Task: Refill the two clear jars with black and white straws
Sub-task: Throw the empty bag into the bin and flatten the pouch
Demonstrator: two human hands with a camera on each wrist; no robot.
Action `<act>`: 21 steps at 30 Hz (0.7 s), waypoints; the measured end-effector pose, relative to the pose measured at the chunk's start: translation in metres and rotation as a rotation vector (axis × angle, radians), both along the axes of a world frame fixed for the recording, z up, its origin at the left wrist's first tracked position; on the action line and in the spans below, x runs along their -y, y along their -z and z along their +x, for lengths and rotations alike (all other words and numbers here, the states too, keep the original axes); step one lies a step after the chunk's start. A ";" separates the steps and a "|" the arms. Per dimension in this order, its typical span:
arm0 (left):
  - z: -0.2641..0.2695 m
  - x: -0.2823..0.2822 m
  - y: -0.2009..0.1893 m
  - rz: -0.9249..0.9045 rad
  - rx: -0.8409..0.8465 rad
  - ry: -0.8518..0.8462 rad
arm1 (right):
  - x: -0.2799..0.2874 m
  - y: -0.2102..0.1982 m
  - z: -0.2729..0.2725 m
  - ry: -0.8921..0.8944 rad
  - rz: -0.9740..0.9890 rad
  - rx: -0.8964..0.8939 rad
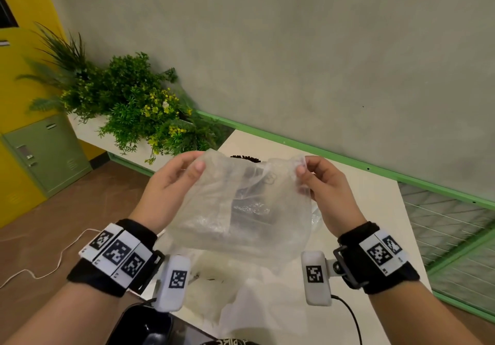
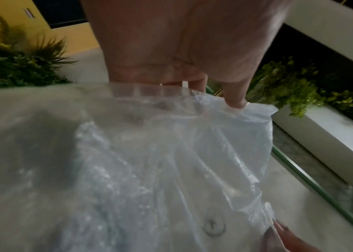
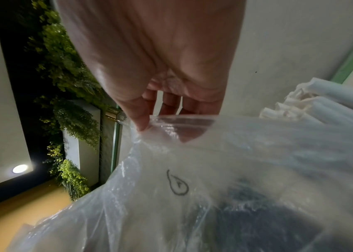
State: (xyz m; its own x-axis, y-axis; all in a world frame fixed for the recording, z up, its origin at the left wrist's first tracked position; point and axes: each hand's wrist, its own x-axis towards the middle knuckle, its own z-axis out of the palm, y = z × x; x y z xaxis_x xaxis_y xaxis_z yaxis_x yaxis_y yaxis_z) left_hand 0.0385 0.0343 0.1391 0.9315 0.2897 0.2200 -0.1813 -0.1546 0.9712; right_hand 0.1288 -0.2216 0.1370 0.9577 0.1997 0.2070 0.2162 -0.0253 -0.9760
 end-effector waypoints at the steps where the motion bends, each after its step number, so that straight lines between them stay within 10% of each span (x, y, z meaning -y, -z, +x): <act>1: 0.001 0.000 -0.001 0.026 0.014 -0.012 | -0.001 -0.001 -0.001 0.007 0.006 0.001; 21: 0.001 0.014 -0.001 0.483 0.298 -0.122 | 0.000 -0.003 -0.019 0.162 0.093 0.030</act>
